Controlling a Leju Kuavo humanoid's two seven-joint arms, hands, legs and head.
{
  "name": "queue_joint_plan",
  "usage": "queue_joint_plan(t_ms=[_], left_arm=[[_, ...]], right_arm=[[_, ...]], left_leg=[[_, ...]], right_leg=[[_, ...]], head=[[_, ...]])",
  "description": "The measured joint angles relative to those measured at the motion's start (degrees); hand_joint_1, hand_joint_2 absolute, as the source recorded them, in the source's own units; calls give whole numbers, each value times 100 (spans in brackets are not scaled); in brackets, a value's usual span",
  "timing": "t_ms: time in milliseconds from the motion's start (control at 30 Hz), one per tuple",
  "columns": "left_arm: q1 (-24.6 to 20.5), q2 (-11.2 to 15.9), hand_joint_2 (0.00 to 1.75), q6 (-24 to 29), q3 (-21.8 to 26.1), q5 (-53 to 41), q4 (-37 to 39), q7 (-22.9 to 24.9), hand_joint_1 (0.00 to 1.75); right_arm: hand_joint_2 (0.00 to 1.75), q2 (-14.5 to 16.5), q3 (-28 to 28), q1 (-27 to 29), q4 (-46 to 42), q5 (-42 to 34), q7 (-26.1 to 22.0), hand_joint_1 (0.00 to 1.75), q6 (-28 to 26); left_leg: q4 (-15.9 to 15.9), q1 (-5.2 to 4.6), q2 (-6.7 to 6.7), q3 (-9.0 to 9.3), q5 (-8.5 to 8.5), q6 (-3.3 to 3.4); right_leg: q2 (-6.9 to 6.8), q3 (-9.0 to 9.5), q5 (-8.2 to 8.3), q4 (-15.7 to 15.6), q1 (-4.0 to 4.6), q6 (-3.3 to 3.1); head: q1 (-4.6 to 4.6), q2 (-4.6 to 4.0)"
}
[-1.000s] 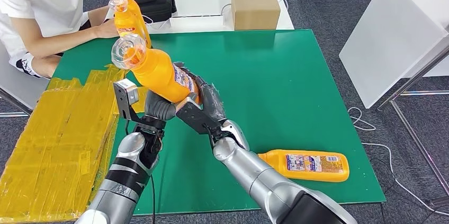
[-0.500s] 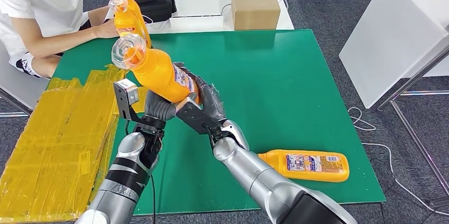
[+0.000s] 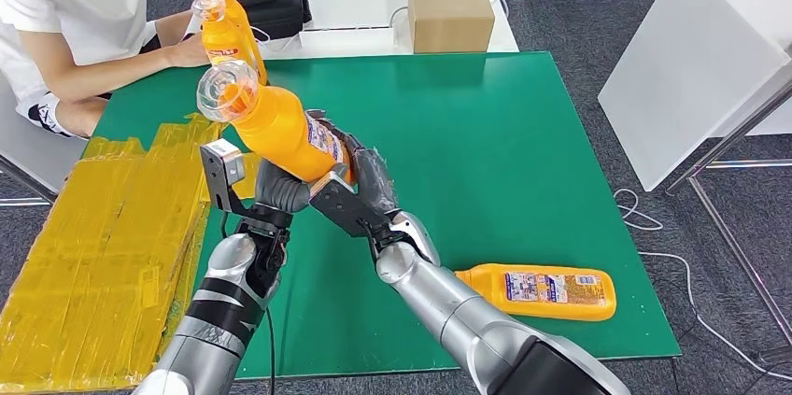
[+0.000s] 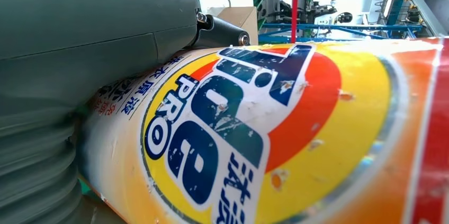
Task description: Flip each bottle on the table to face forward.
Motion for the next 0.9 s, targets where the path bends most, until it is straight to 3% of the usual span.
queue_joint_plan(t_ms=[900], left_arm=[[2,0,175,0,1,0,0,0,175]], right_arm=[[175,0,2,0,2,1,0,175,0]], left_leg=[[0,0,0,0,0,0]], right_leg=[[0,0,0,0,0,0]], head=[[0,0]])
